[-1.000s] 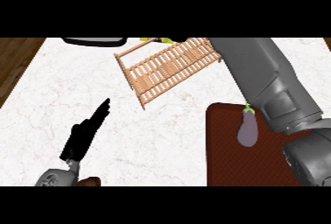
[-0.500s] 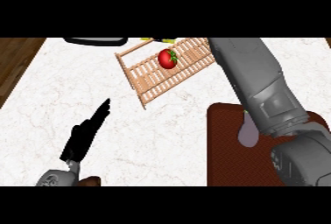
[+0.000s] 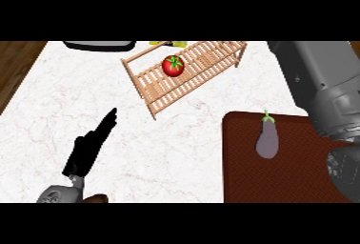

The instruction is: Pick the tomato from the tray and place it in the tiered shelf

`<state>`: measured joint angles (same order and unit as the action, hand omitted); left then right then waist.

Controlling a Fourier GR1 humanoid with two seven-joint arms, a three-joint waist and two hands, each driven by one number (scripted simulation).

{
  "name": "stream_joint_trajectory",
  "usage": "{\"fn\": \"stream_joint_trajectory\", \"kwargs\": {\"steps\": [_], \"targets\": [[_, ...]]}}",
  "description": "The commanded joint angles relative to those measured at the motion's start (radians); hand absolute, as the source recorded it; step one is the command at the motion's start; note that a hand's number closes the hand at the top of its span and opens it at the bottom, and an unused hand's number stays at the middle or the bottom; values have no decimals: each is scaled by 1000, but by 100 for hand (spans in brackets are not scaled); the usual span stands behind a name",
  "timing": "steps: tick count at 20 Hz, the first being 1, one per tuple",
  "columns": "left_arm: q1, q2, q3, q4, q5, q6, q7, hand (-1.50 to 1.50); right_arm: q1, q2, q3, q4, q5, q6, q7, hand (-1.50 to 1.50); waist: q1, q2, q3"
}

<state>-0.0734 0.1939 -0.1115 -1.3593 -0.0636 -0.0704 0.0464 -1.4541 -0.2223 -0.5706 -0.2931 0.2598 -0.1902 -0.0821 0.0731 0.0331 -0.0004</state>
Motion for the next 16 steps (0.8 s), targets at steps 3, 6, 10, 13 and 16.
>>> {"fn": "stream_joint_trajectory", "kwargs": {"steps": [3,6,10,13,16], "targets": [[20,4,7,-16,-3,6,1,0,43,-162,-54,26,-17,-91,47,-150,-17,-10,0],[-47,-11,24,13,0,22,47,0,106,-265,-60,42,-26,30,29,-150,-38,-10,1],[31,-4,20,30,-6,11,-49,0,219,-369,-71,44,-44,205,-93,-150,-30,-7,2],[0,-21,-3,-23,-17,22,41,0,216,-418,-61,65,-34,256,-99,-150,-14,-4,3],[23,-25,-2,-34,-9,15,19,0,253,-460,-53,72,-29,331,-143,-150,-14,-7,3]]}}
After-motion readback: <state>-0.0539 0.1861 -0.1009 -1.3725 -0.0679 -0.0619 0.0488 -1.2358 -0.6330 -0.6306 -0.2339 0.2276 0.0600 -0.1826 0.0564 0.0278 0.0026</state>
